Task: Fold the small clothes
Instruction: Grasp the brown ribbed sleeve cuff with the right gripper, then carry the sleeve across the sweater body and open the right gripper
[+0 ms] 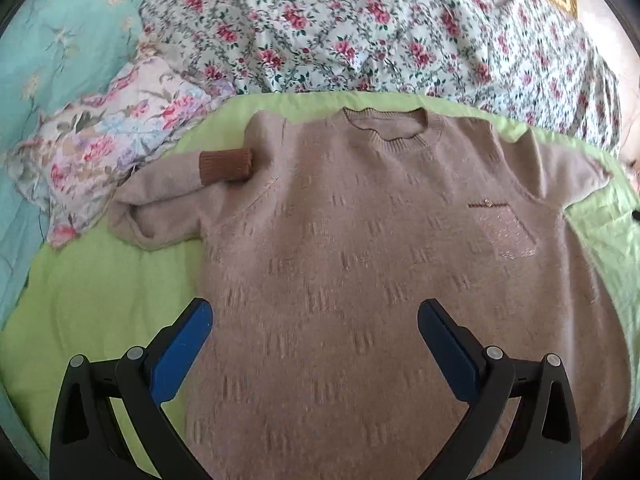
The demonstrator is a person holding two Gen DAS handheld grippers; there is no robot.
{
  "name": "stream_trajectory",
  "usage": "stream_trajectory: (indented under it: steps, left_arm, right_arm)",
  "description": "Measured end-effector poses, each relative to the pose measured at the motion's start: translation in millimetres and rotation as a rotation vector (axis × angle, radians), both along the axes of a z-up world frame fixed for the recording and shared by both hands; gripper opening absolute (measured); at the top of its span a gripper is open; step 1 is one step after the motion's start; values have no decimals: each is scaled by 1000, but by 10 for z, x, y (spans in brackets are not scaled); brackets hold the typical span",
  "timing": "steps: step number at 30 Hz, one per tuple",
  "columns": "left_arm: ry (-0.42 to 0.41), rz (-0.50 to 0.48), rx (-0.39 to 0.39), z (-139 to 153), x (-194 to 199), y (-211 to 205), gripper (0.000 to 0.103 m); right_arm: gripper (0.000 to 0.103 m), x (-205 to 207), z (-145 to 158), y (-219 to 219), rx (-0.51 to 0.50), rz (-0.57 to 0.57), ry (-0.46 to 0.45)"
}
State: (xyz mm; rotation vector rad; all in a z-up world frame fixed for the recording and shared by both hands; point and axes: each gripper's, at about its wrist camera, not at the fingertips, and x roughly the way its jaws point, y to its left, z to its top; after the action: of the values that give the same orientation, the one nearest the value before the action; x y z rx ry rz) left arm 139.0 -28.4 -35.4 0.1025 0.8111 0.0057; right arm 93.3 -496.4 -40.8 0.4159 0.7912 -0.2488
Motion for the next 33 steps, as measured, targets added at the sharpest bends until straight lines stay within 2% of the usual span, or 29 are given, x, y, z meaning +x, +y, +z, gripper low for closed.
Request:
stream_trajectory:
  steps: [3,6,13,18,23,25,26,30,33]
  left_arm:
    - [57,-37,29,-88,130,-98,103]
    - [80,-39,17,-141,233,-144,103]
    - [96,-6,10,-228,456,-138,103]
    - [109,5,19,-331,607,-98,103]
    - [118,6,38,-429,734,-120,103]
    - [127,7,38,-467,796,-133,103]
    - [130,9,36,-476,822,-134,103]
    - [118,10,5,-454,831,-124,103]
    - [116,7,-15,-425,783,-115,103]
  right_arm:
    - [98,157,-20,-263,14,-47,-7]
    - [91,326,-34,-520,35,-81,-20]
    - [75,841,-107,-1319,93,-210,-53]
    - [66,1240,-228,-1872,48,-305,-54]
    - [55,1522,-441,-2272,124,-357,-76]
    - [29,1600,-456,-2338,124,-354,-85]
    - [7,1632,-448,-2343,128,-343,-81]
    - [7,1560,-172,-2000,111,-229,-149]
    - [7,1405,142,-1356,91,-66,-197]
